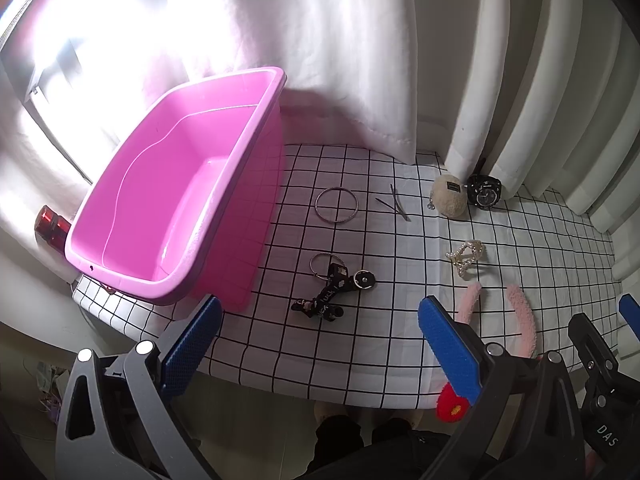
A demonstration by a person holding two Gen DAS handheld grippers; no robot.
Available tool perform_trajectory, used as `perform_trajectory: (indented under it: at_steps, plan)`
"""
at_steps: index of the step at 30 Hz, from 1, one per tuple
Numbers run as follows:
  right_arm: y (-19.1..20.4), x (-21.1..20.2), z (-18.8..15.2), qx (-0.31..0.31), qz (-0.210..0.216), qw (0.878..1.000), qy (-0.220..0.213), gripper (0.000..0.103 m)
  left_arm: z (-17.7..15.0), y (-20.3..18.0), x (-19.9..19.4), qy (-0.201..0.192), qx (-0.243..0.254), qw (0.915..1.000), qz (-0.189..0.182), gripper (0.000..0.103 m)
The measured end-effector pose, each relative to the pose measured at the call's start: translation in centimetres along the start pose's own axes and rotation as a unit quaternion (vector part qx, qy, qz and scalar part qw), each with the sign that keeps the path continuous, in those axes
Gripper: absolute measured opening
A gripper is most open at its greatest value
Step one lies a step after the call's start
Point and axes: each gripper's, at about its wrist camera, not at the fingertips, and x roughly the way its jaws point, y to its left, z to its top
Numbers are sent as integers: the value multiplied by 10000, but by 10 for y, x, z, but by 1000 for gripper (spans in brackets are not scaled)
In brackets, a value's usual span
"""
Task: Organize jewelry
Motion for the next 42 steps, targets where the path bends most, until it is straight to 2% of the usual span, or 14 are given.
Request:
perform_trajectory:
  at_steps: [24,30,35,39,42]
  plan:
    - [-11,0,-8,59,30,9999,122,94,-11,-8,5,147,33,9999,13,97]
    - [-31,12,-21,190,76,9990,394,94,-23,-26,23,359,178,9992,-76,97]
    - [-56,31,-44,278,4,9973,681,94,-44,-47,57,793,298,9960,-277,97]
    - [-80,61,-65,378,8,9942,1010,94,-65,-61,87,1163,264,9919,-438,97]
    - [-92,87,-78,402,36,9920,1196,94,-75,-56,103,1243,-38,9914,-403,97]
